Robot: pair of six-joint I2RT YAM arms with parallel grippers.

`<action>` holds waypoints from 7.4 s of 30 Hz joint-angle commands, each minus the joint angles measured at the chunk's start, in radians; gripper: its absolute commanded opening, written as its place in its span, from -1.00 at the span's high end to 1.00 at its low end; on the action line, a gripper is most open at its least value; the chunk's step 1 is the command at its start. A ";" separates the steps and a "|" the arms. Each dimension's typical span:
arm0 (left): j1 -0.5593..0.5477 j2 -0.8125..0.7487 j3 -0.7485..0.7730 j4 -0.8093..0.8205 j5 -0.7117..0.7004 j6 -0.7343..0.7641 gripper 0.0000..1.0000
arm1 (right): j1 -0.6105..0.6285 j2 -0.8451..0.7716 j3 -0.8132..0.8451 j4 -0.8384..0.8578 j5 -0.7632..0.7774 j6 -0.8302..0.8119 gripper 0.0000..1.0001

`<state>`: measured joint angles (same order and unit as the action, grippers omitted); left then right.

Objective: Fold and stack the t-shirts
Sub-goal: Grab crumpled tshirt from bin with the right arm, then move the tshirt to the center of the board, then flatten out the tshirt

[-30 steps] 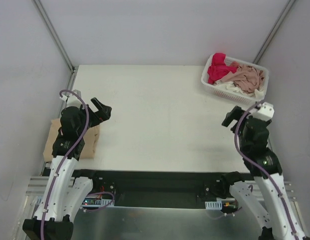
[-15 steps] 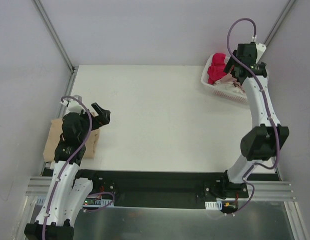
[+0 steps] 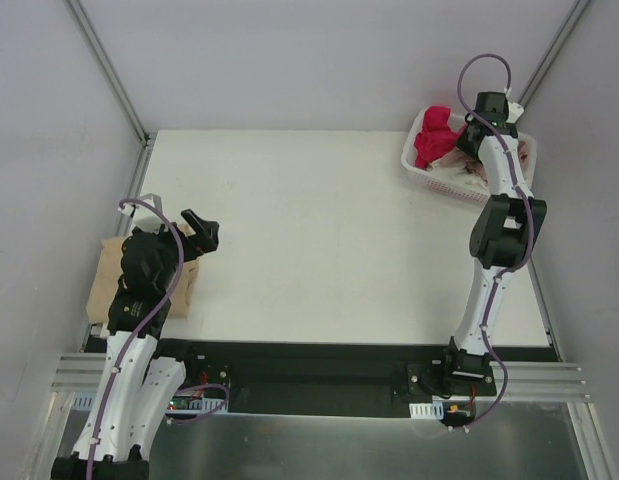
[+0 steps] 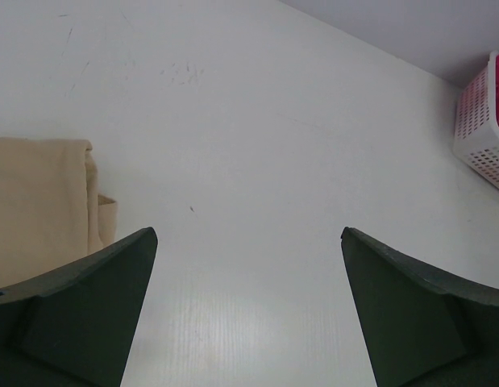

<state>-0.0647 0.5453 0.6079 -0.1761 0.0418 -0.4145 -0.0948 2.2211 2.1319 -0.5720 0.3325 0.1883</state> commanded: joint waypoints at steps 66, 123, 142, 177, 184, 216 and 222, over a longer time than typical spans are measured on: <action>-0.003 0.085 -0.243 0.038 0.339 -0.274 -0.99 | 0.712 -1.133 -1.064 -0.017 0.004 -0.032 -0.93; -0.518 0.464 -0.129 0.018 0.110 -0.415 -0.97 | 1.304 -0.946 -1.208 -0.031 0.380 0.410 0.99; -0.747 1.030 0.197 0.023 0.041 -0.343 0.03 | 0.824 -1.492 -1.251 -0.046 0.315 0.152 0.98; -0.791 0.182 1.106 -0.227 0.002 -0.033 1.00 | 0.670 -1.463 -0.061 -0.036 -0.251 -0.233 0.99; -0.791 0.193 1.268 -0.261 0.046 -0.024 1.00 | 0.670 -1.453 0.016 0.093 -0.378 -0.219 0.99; -0.161 1.150 0.986 -0.442 -0.320 -0.042 -0.99 | 0.457 -0.437 -0.386 0.129 -0.233 -0.314 -0.93; -0.243 1.050 0.719 -0.425 -0.209 -0.142 -0.99 | 0.457 -0.587 -0.651 0.054 -0.168 -0.260 -0.93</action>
<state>-0.2409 1.6577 1.4693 -0.5873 -0.2768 -0.4660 0.3668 1.7309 1.5730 -0.5045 0.1112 -0.1226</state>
